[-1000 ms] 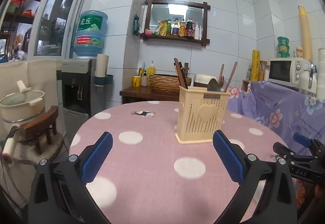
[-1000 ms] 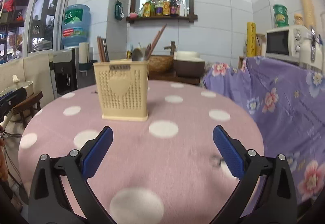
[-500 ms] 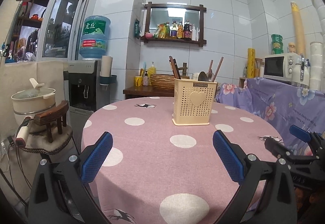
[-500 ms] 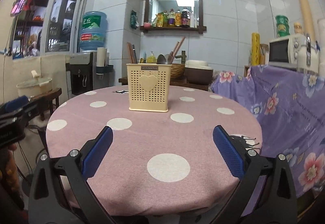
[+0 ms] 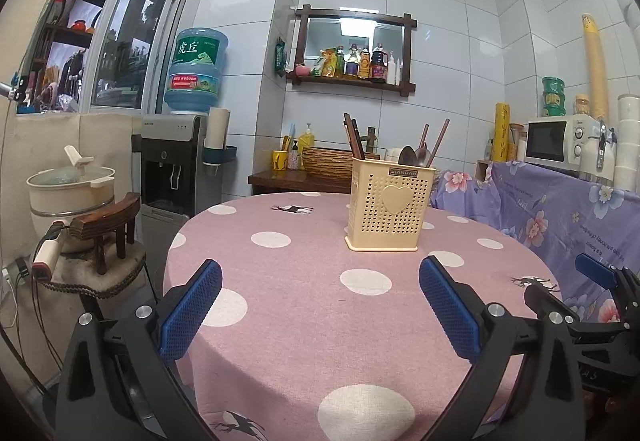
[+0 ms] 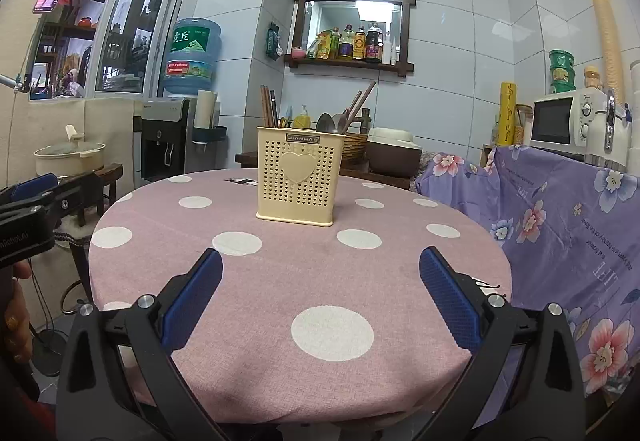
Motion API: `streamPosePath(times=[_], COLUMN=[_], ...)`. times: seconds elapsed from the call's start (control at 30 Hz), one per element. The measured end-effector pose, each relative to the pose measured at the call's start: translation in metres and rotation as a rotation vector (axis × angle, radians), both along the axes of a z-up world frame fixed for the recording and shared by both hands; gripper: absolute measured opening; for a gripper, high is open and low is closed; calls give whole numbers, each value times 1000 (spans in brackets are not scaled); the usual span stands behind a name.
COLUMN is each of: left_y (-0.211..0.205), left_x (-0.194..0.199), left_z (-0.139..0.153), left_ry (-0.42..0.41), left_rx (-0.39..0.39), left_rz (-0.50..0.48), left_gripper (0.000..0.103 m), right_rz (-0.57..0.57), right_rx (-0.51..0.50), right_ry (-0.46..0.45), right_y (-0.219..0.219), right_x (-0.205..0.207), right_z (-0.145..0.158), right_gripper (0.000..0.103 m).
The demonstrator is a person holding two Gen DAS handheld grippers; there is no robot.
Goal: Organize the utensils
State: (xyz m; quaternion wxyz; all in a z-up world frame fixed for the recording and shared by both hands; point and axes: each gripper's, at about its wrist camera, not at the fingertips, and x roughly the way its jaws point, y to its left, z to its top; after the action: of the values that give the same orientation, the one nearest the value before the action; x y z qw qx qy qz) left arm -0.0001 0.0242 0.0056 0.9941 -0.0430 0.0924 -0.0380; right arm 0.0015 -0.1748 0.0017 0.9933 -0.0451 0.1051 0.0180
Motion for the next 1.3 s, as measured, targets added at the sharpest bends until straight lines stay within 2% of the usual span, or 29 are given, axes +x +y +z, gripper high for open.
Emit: streamPosePath(times=[1.3], left_y=[-5], left_x=[-5], left_z=[4], left_ry=[-10], left_rx=[22], left_rz=[-22], left_gripper=[98], right_rz=[4], right_rx=[-1], right_ry=[31], right_y=[4], right_x=[4], right_z=[-6], right_gripper=[97])
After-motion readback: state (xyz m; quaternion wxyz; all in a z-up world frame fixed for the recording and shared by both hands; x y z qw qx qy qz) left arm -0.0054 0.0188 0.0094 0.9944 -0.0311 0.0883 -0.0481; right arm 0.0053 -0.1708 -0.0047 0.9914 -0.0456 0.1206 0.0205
